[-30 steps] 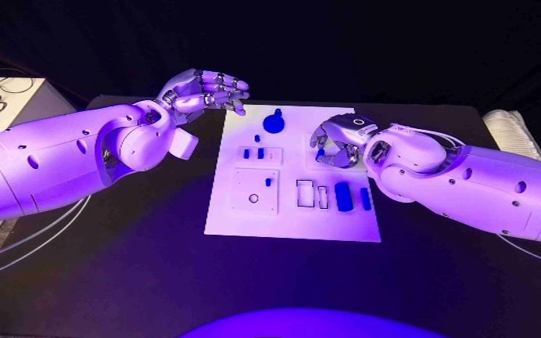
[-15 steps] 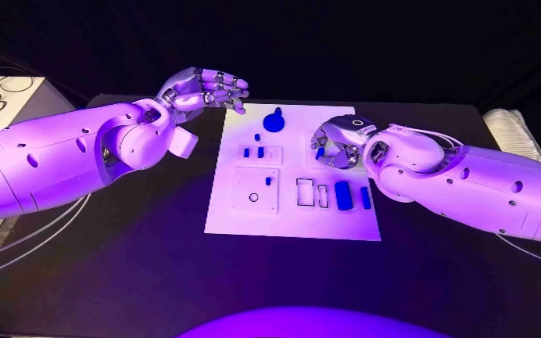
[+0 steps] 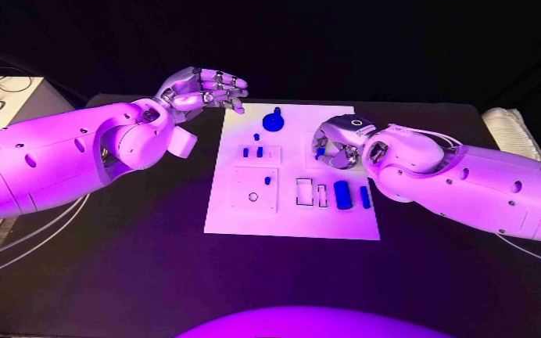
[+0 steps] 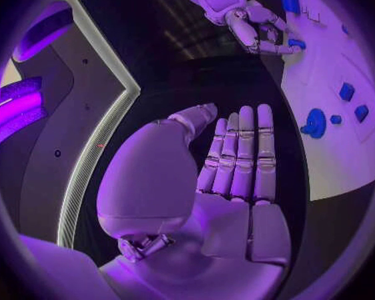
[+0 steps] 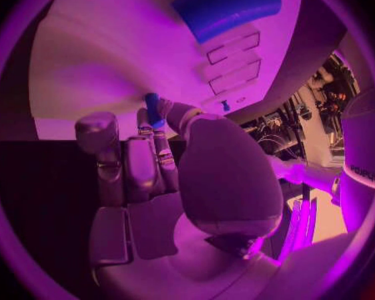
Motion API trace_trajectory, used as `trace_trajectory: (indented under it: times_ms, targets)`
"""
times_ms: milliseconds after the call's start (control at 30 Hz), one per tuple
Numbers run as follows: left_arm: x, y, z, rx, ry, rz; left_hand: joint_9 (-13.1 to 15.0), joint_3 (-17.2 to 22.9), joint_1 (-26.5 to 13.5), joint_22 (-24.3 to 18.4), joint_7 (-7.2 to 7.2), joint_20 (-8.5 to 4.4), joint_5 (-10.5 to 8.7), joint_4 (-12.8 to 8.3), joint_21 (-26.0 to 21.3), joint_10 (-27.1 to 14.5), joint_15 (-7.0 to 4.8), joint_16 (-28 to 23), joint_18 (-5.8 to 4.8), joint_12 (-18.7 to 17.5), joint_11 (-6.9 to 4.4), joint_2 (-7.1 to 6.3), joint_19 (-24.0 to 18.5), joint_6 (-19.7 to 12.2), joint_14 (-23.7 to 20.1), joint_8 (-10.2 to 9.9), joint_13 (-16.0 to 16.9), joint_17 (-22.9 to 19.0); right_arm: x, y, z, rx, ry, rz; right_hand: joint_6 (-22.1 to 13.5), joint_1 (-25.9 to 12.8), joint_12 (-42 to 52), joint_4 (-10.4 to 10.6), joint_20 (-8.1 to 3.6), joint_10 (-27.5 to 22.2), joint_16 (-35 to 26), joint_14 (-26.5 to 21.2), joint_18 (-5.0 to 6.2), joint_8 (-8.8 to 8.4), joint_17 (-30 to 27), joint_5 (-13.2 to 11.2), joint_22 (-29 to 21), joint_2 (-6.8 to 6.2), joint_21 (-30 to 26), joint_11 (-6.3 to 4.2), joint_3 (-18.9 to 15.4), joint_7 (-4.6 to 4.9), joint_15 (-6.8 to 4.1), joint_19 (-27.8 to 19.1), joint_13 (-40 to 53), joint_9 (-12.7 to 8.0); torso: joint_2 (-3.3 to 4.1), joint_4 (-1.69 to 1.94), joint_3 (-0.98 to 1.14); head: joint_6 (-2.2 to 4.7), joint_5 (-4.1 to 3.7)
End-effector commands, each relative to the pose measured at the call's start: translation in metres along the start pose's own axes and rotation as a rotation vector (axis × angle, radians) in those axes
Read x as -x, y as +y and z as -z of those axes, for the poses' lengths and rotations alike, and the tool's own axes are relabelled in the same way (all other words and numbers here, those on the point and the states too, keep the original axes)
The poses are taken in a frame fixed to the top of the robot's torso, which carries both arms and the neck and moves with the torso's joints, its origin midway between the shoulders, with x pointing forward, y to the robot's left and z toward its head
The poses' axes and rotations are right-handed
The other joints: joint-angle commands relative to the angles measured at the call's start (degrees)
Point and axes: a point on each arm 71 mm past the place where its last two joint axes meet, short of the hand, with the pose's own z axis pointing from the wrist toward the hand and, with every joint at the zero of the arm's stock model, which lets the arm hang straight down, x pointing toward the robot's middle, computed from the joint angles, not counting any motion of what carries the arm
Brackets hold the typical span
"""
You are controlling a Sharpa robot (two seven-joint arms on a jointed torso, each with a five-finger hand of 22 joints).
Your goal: Assemble the parts on the task board
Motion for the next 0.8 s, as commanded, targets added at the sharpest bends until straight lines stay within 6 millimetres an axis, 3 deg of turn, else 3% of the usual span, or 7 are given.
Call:
trace_trajectory:
  times_ms: [33,367,633,800]
  targets:
    - [-0.001,-0.001,0.0,-0.006,0.016,0.014,-0.1,-0.4,-0.2,0.0,0.36,0.05,-0.06,0.1,-0.3,-0.1,0.29,-0.3,0.54,-0.2,0.36,0.3,0.4,0.1,0.1,-0.2,0.0,0.1,0.003,0.001,0.001,0.005,-0.039,0.022,0.6,1.1,0.6,-1.7,-0.87,3.6,0.4,0.3,-0.58,0.75,0.2,-0.8,0.9,1.92,1.2,-2.34,1.7,-0.18,-0.72,0.3,1.6,0.7,0.01,0.05,0.04,-0.04,-0.01]
    - [-0.001,0.0,0.0,-0.004,0.016,0.014,-0.1,-0.4,-0.2,-0.1,0.37,0.07,-0.05,0.2,-0.4,-0.2,0.29,-0.3,0.55,-0.2,0.36,0.4,0.4,0.1,0.1,-0.2,0.1,0.1,0.007,0.006,0.007,0.019,-0.079,0.015,0.8,0.7,0.6,-2.6,-1.14,4.5,0.7,0.4,-0.74,1.33,0.8,-1.3,1.6,2.01,2.1,-2.55,2.4,-0.26,-0.91,0.5,2.2,1.4,-0.04,-0.02,0.02,-0.13,0.08]
    - [-0.001,0.0,-0.001,-0.004,0.015,0.018,-0.1,-0.4,-0.3,-0.1,0.37,0.08,-0.05,0.2,-0.4,-0.2,0.3,-0.4,0.55,-0.2,0.37,0.45,0.4,0.1,0.1,-0.2,0.1,0.1,0.023,0.016,0.016,0.048,-0.124,-0.005,0.8,0.6,0.6,-2.8,-1.18,4.7,0.8,0.5,-0.79,1.44,0.9,-1.3,1.9,1.94,2.4,-2.59,2.5,-0.29,-0.94,0.5,2.3,1.5,-0.11,0.02,-0.05,-0.06,0.13]
    - [-0.001,0.0,-0.003,-0.003,0.015,0.02,-0.1,-0.4,-0.3,-0.1,0.37,0.08,-0.05,0.2,-0.4,-0.2,0.3,-0.4,0.55,-0.2,0.37,0.45,0.4,0.1,0.1,-0.2,0.1,0.1,0.034,0.038,0.021,0.109,-0.153,-0.033,0.8,0.6,0.6,-2.9,-1.2,4.8,0.8,0.5,-0.81,1.51,1.0,-1.2,2.0,1.92,2.5,-2.62,2.6,-0.31,-0.97,0.6,2.4,1.6,-0.04,0.02,-0.04,-0.05,0.46]
